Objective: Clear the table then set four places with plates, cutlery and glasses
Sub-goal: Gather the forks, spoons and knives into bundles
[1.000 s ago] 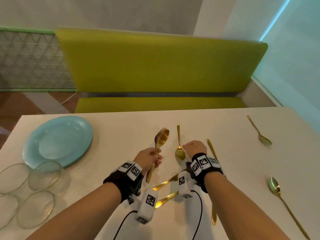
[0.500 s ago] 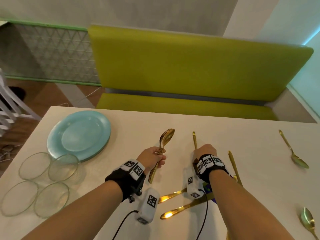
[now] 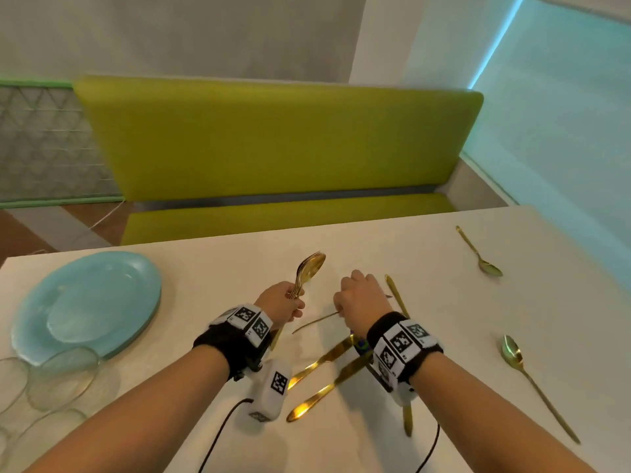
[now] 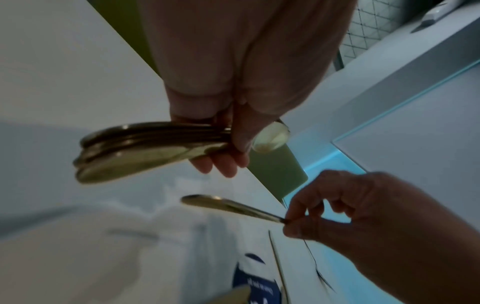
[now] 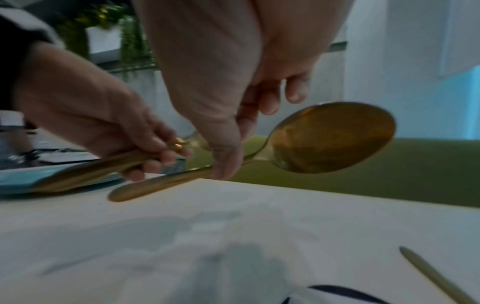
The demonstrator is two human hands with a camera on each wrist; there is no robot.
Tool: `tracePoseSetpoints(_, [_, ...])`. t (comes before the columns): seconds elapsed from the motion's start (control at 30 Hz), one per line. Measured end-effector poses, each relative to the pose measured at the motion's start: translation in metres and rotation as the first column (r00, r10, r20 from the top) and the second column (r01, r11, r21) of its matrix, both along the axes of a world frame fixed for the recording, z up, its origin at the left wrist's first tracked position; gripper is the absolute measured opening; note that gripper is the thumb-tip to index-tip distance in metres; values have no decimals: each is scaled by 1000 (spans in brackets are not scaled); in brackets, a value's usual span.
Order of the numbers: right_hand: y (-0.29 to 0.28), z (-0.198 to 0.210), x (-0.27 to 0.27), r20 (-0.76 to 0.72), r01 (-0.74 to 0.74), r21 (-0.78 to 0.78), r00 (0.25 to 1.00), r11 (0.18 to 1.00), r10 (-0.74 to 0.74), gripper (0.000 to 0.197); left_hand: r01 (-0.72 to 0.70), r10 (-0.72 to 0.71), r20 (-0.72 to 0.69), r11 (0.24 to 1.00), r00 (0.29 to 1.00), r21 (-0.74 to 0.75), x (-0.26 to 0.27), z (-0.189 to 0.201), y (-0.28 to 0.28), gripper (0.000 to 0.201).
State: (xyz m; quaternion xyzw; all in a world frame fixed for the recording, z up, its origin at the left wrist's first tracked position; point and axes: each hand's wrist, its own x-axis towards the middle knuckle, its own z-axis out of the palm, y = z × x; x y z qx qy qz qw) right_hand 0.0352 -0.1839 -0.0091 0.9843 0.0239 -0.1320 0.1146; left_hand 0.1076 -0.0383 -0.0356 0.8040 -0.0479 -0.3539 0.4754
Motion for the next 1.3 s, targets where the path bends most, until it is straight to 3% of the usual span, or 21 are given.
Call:
tracePoseSetpoints(0.17, [2, 16, -23, -22, -130, 4, 991, 992, 130, 26, 294, -293, -62, 955, 954, 21, -30, 3, -30, 17])
tracePoseSetpoints(0.3, [-14, 20, -36, -63, -135, 32, 989, 990, 136, 29, 394, -393, -43, 919, 919, 33, -52, 8, -50, 16])
tracePoseSetpoints(0.43, [-34, 17, -46, -93, -128, 36, 987, 991, 130, 27, 385, -387, -87, 922, 918, -36, -63, 6, -70, 26])
tracePoseSetpoints(0.5, [-44, 13, -47, -78, -120, 51, 989, 991, 124, 25, 395, -396, -86, 918, 914, -33, -67, 6, -79, 19])
tracePoseSetpoints(0.6, [-54, 9, -44, 22, -160, 78, 987, 984, 159, 10, 386, -389, -62, 921, 919, -52, -68, 4, -93, 16])
tracePoseSetpoints(0.67, [-68, 0, -41, 75, -172, 138, 984, 975, 163, 20, 352, -355, -42, 934, 934, -57, -65, -1, -105, 15])
tracePoseSetpoints(0.7, [-76, -4, -37, 92, -153, 190, 986, 970, 138, 21, 329, -331, -39, 942, 943, -61, -63, -2, -110, 13])
tracePoseSetpoints(0.77, [-91, -5, -30, 145, -124, 284, 986, 951, 85, 5, 260, -267, -77, 962, 961, -85, -59, -4, -119, 13])
tracePoseSetpoints(0.83, [-114, -4, -21, 122, 39, 339, 989, 940, -85, 17, 215, -223, -106, 973, 969, -84, -51, -9, -127, 19])
tracePoseSetpoints(0.9, [-145, -6, -13, 124, 232, 391, 946, 891, -301, 22, 174, -182, -105, 982, 978, -78, -43, -14, -133, 23])
tracePoseSetpoints(1.03, [-219, -26, 1, 53, 605, 418, 728, 677, -683, 30, 37, -46, -114, 996, 992, -83, -23, -26, -139, 25])
tracePoseSetpoints(1.2, [-293, -48, 18, -16, 841, 267, 491, 470, -871, 35, -53, 44, -106, 995, 993, -79, -2, -37, -145, 26])
tracePoseSetpoints(1.3, [-312, -61, 26, -14, 885, 195, 434, 423, -901, 32, -91, 80, -117, 992, 990, -86, 5, -40, -149, 26])
